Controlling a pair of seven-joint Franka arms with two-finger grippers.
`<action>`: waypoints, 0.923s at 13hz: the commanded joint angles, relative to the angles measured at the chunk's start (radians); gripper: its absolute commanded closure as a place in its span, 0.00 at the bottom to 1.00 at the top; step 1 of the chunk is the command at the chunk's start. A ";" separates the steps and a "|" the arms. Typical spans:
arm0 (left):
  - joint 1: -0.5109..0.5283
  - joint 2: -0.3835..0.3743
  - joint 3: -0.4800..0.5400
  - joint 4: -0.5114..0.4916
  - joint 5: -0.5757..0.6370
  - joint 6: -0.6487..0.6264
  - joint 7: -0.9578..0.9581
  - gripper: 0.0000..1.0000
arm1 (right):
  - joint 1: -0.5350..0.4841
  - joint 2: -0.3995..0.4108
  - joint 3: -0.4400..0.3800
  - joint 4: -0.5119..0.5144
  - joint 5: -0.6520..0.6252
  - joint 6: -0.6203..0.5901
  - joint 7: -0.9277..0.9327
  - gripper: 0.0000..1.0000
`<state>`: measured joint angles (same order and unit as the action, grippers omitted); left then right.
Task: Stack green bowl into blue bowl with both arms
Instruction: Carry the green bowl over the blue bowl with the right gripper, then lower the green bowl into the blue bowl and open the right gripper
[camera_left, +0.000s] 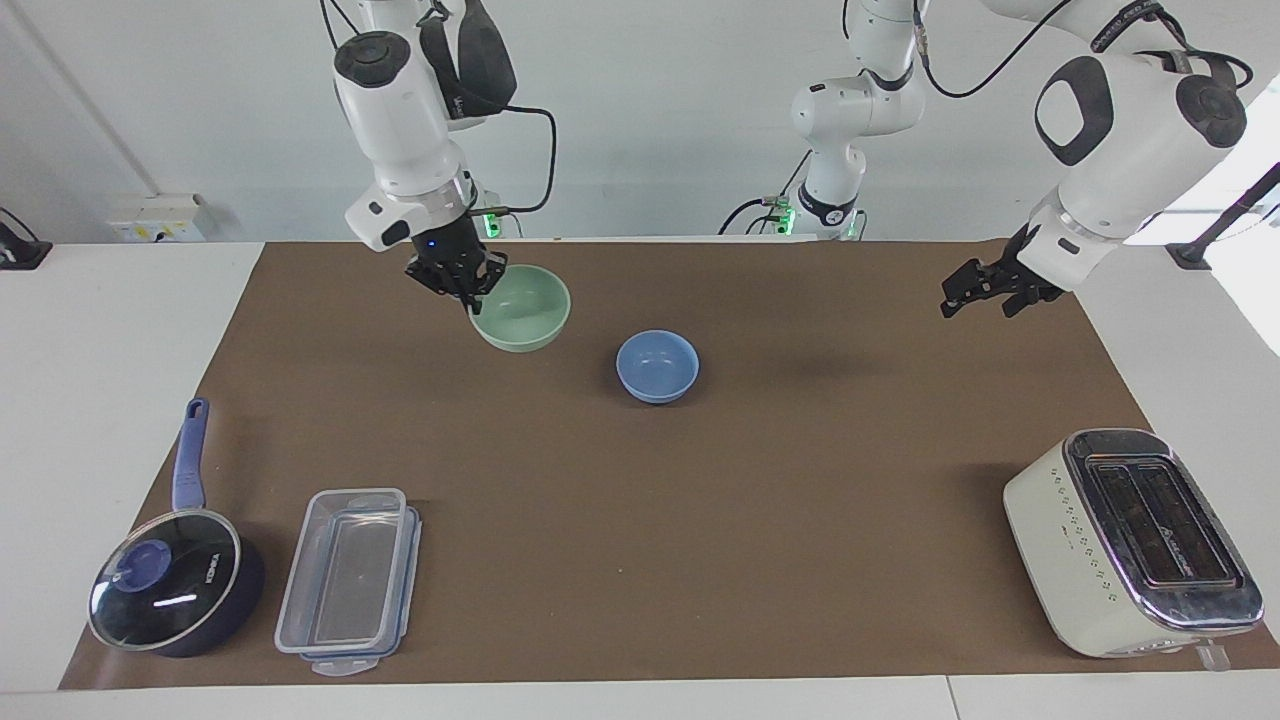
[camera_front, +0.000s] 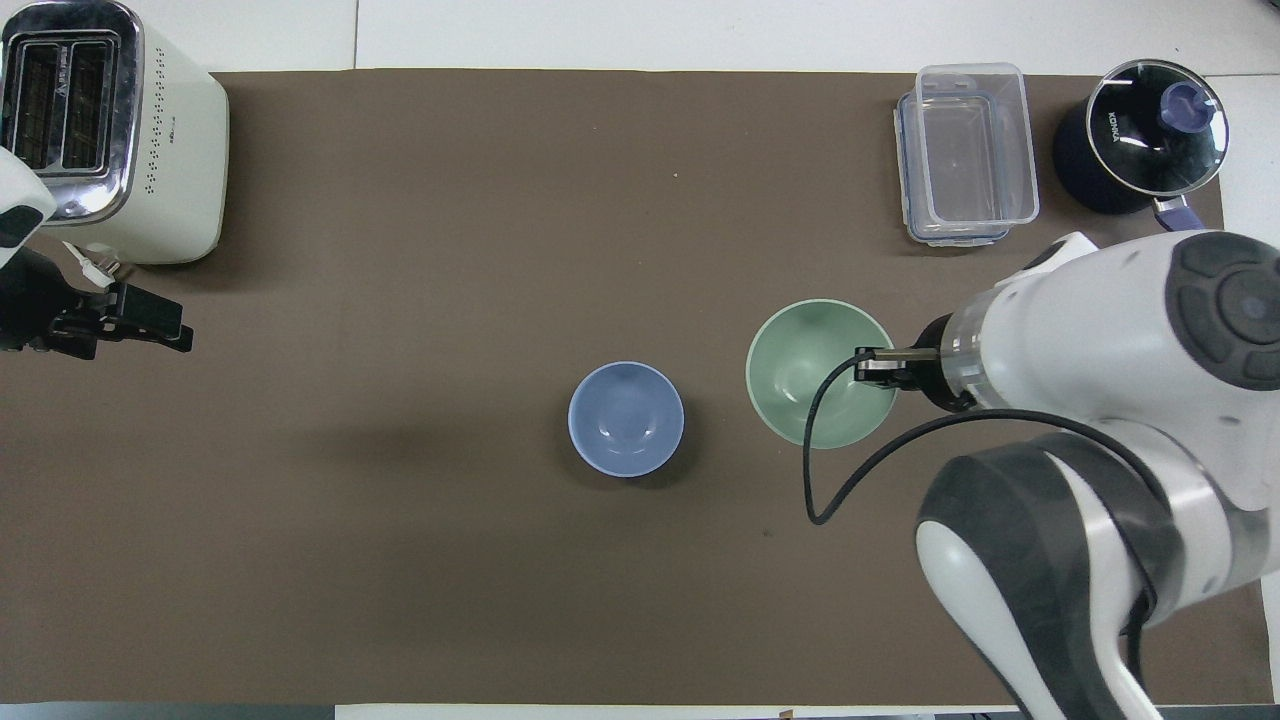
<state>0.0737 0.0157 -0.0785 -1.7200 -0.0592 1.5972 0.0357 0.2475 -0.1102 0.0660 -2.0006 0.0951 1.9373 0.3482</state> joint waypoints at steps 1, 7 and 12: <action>-0.017 0.018 -0.017 0.126 0.050 -0.123 0.001 0.00 | 0.106 0.059 -0.003 -0.029 0.035 0.116 0.079 1.00; -0.052 0.033 -0.029 0.189 0.094 -0.214 0.001 0.00 | 0.243 0.159 -0.002 -0.160 0.035 0.492 0.114 1.00; -0.052 0.027 -0.030 0.177 0.104 -0.124 0.001 0.00 | 0.288 0.198 -0.003 -0.184 0.035 0.549 0.115 1.00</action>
<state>0.0290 0.0340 -0.1092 -1.5609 0.0219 1.4286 0.0358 0.5175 0.0885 0.0677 -2.1719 0.1135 2.4648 0.4744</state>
